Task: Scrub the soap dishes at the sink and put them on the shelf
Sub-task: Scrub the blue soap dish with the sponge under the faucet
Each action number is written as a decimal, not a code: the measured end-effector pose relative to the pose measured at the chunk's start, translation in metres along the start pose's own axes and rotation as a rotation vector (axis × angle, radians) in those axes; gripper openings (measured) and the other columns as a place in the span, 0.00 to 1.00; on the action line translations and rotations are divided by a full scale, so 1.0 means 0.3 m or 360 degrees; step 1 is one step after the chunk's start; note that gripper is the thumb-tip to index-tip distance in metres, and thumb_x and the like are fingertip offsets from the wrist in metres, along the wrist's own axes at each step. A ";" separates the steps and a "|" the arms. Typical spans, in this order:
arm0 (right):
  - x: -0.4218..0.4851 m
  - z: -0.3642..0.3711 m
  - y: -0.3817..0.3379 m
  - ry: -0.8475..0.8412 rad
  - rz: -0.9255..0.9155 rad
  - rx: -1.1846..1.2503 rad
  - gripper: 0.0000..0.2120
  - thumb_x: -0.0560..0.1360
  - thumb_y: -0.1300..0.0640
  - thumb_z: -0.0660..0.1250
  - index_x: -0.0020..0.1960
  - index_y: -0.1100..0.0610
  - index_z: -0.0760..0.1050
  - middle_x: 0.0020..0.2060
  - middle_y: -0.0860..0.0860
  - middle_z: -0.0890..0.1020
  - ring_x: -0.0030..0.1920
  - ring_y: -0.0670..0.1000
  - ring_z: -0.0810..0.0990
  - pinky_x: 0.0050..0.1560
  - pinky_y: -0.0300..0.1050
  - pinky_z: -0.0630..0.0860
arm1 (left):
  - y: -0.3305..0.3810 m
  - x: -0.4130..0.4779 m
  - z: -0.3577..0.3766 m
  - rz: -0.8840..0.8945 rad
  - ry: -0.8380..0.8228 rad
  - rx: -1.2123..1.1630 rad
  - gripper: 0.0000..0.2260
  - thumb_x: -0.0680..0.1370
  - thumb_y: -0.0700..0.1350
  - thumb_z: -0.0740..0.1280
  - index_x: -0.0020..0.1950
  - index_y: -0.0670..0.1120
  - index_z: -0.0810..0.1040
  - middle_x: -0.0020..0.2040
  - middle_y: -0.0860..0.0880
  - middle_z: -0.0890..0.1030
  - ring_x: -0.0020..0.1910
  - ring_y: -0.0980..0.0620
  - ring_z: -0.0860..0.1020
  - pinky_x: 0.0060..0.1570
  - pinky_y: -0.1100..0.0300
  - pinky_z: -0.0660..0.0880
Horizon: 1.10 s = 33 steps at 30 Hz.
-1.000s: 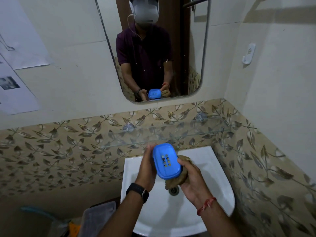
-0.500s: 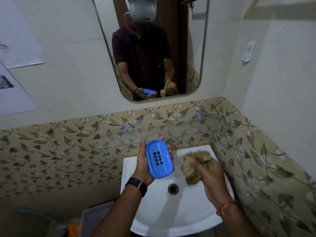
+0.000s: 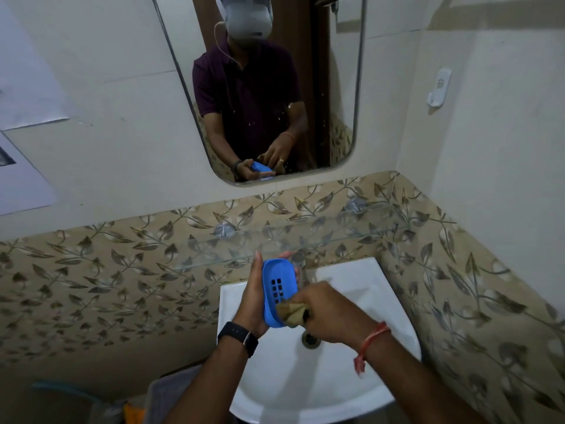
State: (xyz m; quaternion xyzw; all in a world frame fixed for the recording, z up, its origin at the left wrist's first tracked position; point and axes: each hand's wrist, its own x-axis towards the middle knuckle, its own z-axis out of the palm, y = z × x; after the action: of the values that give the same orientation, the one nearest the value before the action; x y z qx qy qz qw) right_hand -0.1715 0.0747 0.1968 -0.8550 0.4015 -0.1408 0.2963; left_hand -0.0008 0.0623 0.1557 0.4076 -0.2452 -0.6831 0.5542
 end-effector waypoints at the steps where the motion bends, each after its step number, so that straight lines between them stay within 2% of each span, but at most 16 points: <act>1: -0.001 -0.019 0.012 0.0016 0.0067 -0.0008 0.14 0.69 0.66 0.65 0.30 0.50 0.77 0.29 0.45 0.81 0.34 0.42 0.81 0.32 0.36 0.74 | -0.002 -0.002 -0.002 -0.0007 0.0001 0.0022 0.34 0.76 0.70 0.57 0.66 0.46 0.81 0.48 0.41 0.84 0.43 0.46 0.84 0.44 0.53 0.83; 2: 0.004 -0.042 0.022 0.0078 0.0174 0.0057 0.14 0.66 0.66 0.65 0.28 0.50 0.75 0.25 0.44 0.79 0.29 0.40 0.79 0.29 0.33 0.72 | -0.003 -0.005 -0.004 -0.0014 0.0000 0.0031 0.34 0.76 0.70 0.56 0.68 0.46 0.81 0.49 0.41 0.84 0.43 0.46 0.84 0.45 0.52 0.83; 4: 0.016 -0.088 0.034 0.0384 0.0378 0.0308 0.08 0.65 0.64 0.68 0.31 0.52 0.78 0.23 0.44 0.78 0.25 0.39 0.76 0.25 0.36 0.72 | -0.001 -0.007 -0.012 -0.0017 -0.0003 0.0048 0.35 0.78 0.71 0.53 0.68 0.48 0.80 0.49 0.42 0.85 0.42 0.45 0.84 0.44 0.50 0.82; 6: 0.027 -0.103 0.022 0.0641 0.0353 0.0545 0.11 0.69 0.61 0.72 0.34 0.46 0.80 0.24 0.41 0.79 0.25 0.38 0.76 0.24 0.33 0.72 | 0.003 -0.010 -0.013 -0.0009 -0.0025 0.0054 0.35 0.78 0.71 0.53 0.67 0.48 0.81 0.50 0.42 0.86 0.42 0.46 0.84 0.42 0.51 0.82; 8: 0.042 -0.078 -0.033 0.0674 0.0258 0.0734 0.12 0.72 0.61 0.74 0.42 0.43 0.85 0.32 0.40 0.84 0.33 0.39 0.82 0.31 0.33 0.79 | 0.004 -0.013 -0.001 -0.0023 -0.0064 0.0032 0.35 0.77 0.72 0.54 0.65 0.46 0.82 0.51 0.41 0.86 0.44 0.45 0.85 0.43 0.51 0.83; 11: 0.056 0.018 -0.100 0.0723 0.0121 0.0534 0.09 0.74 0.64 0.70 0.51 0.54 0.85 0.40 0.46 0.83 0.39 0.39 0.79 0.40 0.31 0.79 | 0.001 -0.009 0.013 -0.0033 -0.0070 0.0074 0.35 0.78 0.71 0.52 0.67 0.47 0.81 0.57 0.40 0.85 0.53 0.43 0.85 0.49 0.49 0.83; 13: 0.050 0.049 -0.104 0.0542 0.0041 0.0394 0.07 0.75 0.64 0.68 0.45 0.55 0.83 0.39 0.48 0.81 0.40 0.44 0.79 0.40 0.39 0.77 | 0.014 -0.009 0.009 -0.0039 -0.0045 0.0072 0.34 0.77 0.71 0.55 0.67 0.48 0.81 0.53 0.40 0.85 0.50 0.43 0.85 0.49 0.49 0.83; 15: 0.033 0.034 -0.080 0.0115 0.0031 0.0299 0.10 0.74 0.64 0.66 0.35 0.54 0.77 0.34 0.48 0.79 0.39 0.50 0.79 0.37 0.42 0.74 | 0.031 -0.015 -0.004 -0.0015 -0.0034 0.0131 0.33 0.75 0.70 0.58 0.65 0.48 0.82 0.51 0.40 0.84 0.47 0.45 0.83 0.50 0.50 0.81; 17: 0.015 -0.003 -0.042 -0.0221 0.0130 0.0027 0.11 0.73 0.63 0.67 0.33 0.54 0.74 0.33 0.49 0.79 0.36 0.50 0.80 0.34 0.41 0.75 | 0.037 -0.017 -0.018 0.0035 -0.0049 0.0324 0.31 0.75 0.69 0.59 0.65 0.50 0.83 0.50 0.41 0.85 0.46 0.46 0.83 0.51 0.51 0.80; 19: 0.005 -0.049 0.006 -0.0252 0.0287 -0.0307 0.11 0.72 0.62 0.69 0.32 0.55 0.73 0.32 0.50 0.78 0.32 0.49 0.77 0.29 0.38 0.68 | 0.047 -0.020 -0.025 0.0082 -0.0057 0.0433 0.30 0.76 0.70 0.59 0.66 0.51 0.82 0.50 0.42 0.85 0.47 0.45 0.83 0.54 0.49 0.79; 22: -0.009 -0.106 0.069 0.0075 0.0450 -0.0255 0.07 0.68 0.64 0.69 0.35 0.54 0.75 0.33 0.49 0.78 0.38 0.53 0.79 0.29 0.37 0.67 | 0.080 -0.028 -0.015 0.0177 -0.0060 0.0483 0.31 0.75 0.70 0.61 0.67 0.51 0.81 0.50 0.43 0.86 0.48 0.45 0.83 0.57 0.46 0.77; 24: -0.013 -0.095 0.065 0.0433 0.0318 0.0037 0.07 0.66 0.64 0.68 0.34 0.54 0.76 0.28 0.44 0.76 0.35 0.46 0.78 0.29 0.34 0.67 | 0.085 -0.030 -0.003 0.0232 -0.0067 0.0594 0.30 0.77 0.68 0.59 0.68 0.51 0.80 0.49 0.44 0.86 0.47 0.46 0.83 0.55 0.46 0.78; 26: -0.012 -0.044 0.032 0.0713 0.0102 0.0213 0.07 0.68 0.66 0.69 0.40 0.55 0.81 0.30 0.44 0.79 0.35 0.41 0.79 0.33 0.37 0.70 | 0.074 -0.025 0.019 0.0261 -0.0079 0.0697 0.29 0.79 0.67 0.56 0.69 0.50 0.79 0.48 0.46 0.87 0.45 0.49 0.84 0.49 0.51 0.81; 28: -0.004 0.035 0.012 0.0735 -0.0030 0.0276 0.07 0.73 0.65 0.70 0.48 0.56 0.83 0.39 0.49 0.82 0.40 0.45 0.80 0.41 0.40 0.74 | 0.062 -0.029 0.051 0.0282 -0.0078 0.0754 0.29 0.78 0.66 0.55 0.68 0.50 0.80 0.49 0.45 0.86 0.45 0.49 0.84 0.46 0.57 0.80; 30: -0.001 0.113 0.013 0.0647 0.0000 0.0287 0.07 0.79 0.60 0.67 0.54 0.58 0.82 0.47 0.54 0.81 0.46 0.51 0.81 0.48 0.44 0.78 | 0.053 -0.036 0.079 0.0369 -0.0045 0.0828 0.27 0.79 0.64 0.56 0.67 0.49 0.81 0.49 0.45 0.86 0.47 0.49 0.84 0.48 0.58 0.80; 33: -0.006 0.180 0.018 0.0580 0.0135 0.0267 0.07 0.77 0.63 0.64 0.50 0.60 0.80 0.48 0.56 0.80 0.47 0.55 0.80 0.49 0.51 0.80 | 0.046 -0.044 0.097 0.0578 -0.0026 0.1010 0.24 0.81 0.58 0.56 0.65 0.46 0.82 0.53 0.46 0.87 0.49 0.47 0.84 0.49 0.59 0.80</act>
State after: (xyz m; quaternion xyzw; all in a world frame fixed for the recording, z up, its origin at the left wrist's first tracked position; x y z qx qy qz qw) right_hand -0.1500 0.0947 0.1510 -0.7700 0.4711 -0.3135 0.2947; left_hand -0.0164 0.0679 0.1862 0.5036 -0.5179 -0.4665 0.5105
